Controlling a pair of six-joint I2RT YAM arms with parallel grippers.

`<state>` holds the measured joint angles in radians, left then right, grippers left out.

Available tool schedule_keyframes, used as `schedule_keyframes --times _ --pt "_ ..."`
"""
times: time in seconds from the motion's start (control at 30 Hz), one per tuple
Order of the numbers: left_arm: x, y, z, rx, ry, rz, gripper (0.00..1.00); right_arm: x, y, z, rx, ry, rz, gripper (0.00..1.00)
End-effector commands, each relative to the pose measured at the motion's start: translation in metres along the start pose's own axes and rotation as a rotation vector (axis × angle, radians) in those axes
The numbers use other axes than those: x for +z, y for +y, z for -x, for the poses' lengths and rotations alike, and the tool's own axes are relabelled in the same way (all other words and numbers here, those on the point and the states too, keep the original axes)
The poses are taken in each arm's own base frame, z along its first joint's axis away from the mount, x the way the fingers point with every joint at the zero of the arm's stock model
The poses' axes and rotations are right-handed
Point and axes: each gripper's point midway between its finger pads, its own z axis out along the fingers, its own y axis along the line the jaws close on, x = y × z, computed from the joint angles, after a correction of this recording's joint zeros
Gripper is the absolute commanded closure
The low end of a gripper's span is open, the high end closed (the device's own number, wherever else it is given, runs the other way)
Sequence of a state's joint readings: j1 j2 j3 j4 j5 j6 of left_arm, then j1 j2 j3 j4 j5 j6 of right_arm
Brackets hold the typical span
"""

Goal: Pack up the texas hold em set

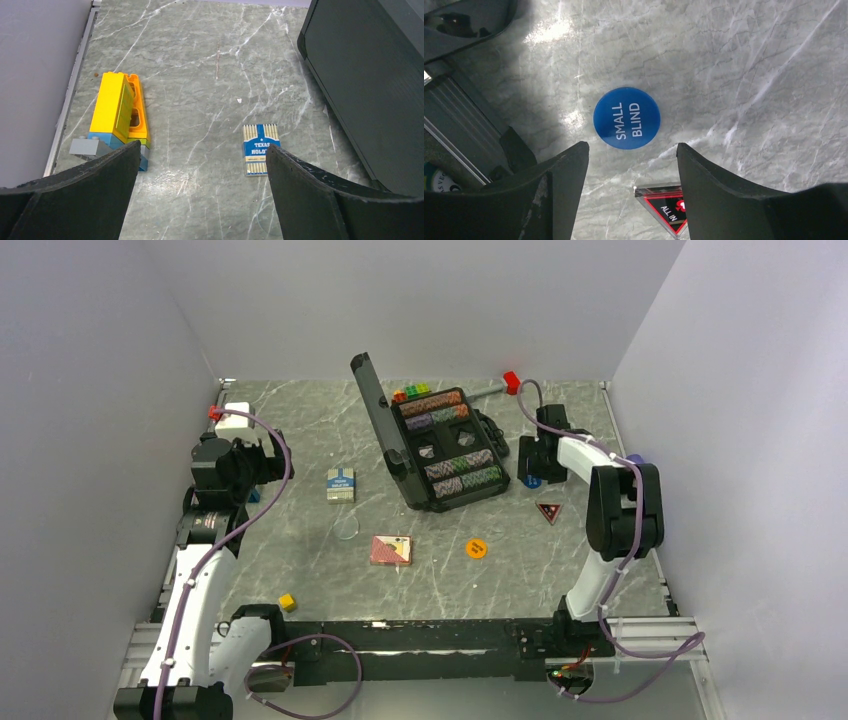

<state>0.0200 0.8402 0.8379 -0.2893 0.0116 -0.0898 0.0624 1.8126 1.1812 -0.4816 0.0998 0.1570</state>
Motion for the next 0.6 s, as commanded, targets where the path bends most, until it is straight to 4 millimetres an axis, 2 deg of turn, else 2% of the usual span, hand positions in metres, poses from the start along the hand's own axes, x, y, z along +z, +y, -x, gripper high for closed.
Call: schedule_keyframes --times 0.0,0.23,0.57 --pt "-0.002 -0.004 0.018 0.002 -0.062 -0.024 0.01 -0.005 0.003 0.032 -0.01 -0.081 -0.012 0.32" --pt "-0.003 -0.004 0.018 0.003 -0.065 -0.019 0.01 0.012 0.006 0.03 -0.029 -0.041 -0.022 0.37" --pt "-0.003 -0.003 0.019 0.005 -0.068 -0.016 0.01 0.019 0.005 0.021 -0.032 0.001 -0.045 0.4"
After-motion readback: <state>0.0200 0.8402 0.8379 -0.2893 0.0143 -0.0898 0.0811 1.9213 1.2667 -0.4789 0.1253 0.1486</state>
